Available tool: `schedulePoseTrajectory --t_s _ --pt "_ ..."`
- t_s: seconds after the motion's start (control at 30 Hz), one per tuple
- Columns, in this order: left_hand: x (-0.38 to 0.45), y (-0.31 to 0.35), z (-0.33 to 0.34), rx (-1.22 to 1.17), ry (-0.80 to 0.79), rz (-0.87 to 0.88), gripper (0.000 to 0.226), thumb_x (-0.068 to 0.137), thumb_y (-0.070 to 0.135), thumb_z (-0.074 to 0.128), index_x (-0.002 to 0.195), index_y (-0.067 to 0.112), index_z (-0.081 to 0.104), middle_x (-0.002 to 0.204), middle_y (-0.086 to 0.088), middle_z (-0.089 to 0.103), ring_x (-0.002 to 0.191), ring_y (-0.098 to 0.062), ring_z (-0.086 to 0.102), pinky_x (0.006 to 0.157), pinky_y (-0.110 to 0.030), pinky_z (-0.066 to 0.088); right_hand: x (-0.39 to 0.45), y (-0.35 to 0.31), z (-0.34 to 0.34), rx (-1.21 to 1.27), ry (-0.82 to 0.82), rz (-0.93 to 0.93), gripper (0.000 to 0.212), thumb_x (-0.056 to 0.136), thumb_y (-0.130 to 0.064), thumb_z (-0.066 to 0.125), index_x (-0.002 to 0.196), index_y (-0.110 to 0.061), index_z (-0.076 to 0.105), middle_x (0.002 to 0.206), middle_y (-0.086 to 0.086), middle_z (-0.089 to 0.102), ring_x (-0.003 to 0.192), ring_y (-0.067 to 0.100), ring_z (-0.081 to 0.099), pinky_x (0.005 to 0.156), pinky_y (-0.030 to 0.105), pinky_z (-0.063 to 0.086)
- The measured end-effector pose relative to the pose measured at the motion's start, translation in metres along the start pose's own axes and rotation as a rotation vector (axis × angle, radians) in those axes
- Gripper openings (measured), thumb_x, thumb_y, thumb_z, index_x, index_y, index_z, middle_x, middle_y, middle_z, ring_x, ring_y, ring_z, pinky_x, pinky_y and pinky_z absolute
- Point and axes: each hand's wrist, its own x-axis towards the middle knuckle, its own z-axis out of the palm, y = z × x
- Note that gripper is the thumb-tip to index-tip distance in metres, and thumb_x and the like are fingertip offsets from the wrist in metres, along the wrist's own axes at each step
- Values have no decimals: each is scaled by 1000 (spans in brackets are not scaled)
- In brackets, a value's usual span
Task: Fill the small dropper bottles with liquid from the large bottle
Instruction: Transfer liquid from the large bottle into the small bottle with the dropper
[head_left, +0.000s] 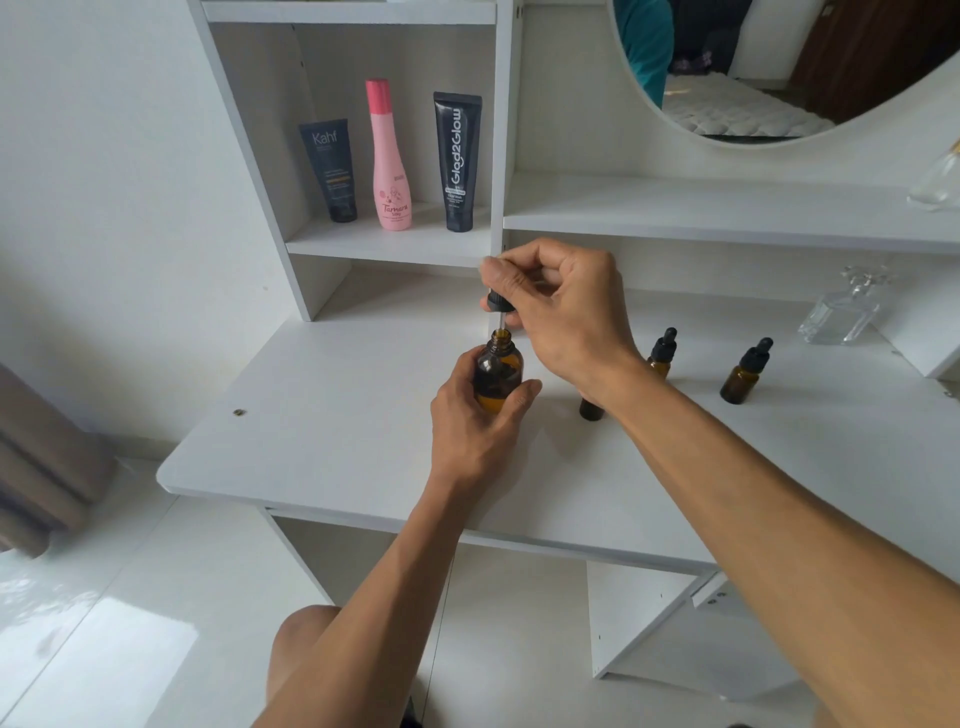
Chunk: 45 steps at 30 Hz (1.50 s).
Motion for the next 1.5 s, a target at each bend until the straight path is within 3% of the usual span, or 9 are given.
schedulePoseTrajectory --t_s 0.1,0.3,0.47,0.63,0.8,1.03,1.13,1.3,1.5 --pt "-1 1 0 11 9 3 37 83 31 82 115 22 66 86 10 70 72 -12 67 77 -42 60 3 -5 -3 39 18 5 16 89 -25 76 88 -9 73 77 10 76 73 20 77 72 49 62" --pt "0 1 0 10 5 -8 33 82 31 81 111 24 65 80 13 67 70 -13 66 73 -33 55 6 -18 -10 129 63 10 13 89 -24 75 88 -11 71 82 14 76 74 20 77 67 37 64" --pt "0 3 -1 22 23 0 34 84 28 82 112 22 66 81 12 69 72 -12 67 75 -30 55 10 -29 -16 190 116 -7 12 89 -22 75 80 -17 70 82 16 76 73 24 77 65 35 63" --pt "-1 5 -1 31 23 16 33 85 28 82 113 21 66 83 12 69 73 -8 66 73 -25 53 12 -37 -25 215 160 -18 13 91 -24 74 84 -13 71 84 11 76 72 20 77 64 31 62" --pt "-1 5 -2 33 21 11 31 85 29 82 110 21 66 82 12 69 73 -7 66 74 -31 57 13 -39 -37 235 206 -6 18 92 -24 73 90 -6 71 86 15 75 71 19 77 65 35 64" --pt "-1 3 -2 29 10 -1 30 84 31 82 108 22 66 80 10 69 74 -15 68 79 -47 60 12 -28 -59 217 256 15 17 91 -26 73 90 -9 71 87 12 75 74 21 77 67 34 63" --pt "-1 5 -3 48 20 11 30 84 29 82 108 20 66 80 12 68 74 -9 65 79 -43 60 9 -21 -70 204 279 28 20 91 -27 73 93 -7 71 86 11 75 73 20 77 66 32 63" --pt "0 3 -2 48 13 7 31 83 33 81 106 20 66 77 9 67 70 -16 65 72 -38 57 4 -6 -89 183 314 62 17 91 -24 73 91 -7 70 88 13 75 72 21 77 65 29 62" --pt "0 3 -2 67 16 33 29 86 27 81 107 15 66 76 7 66 64 -9 61 66 -25 50 -1 12 -100 127 342 78 19 91 -26 74 90 -7 71 87 11 75 71 19 77 65 31 62"
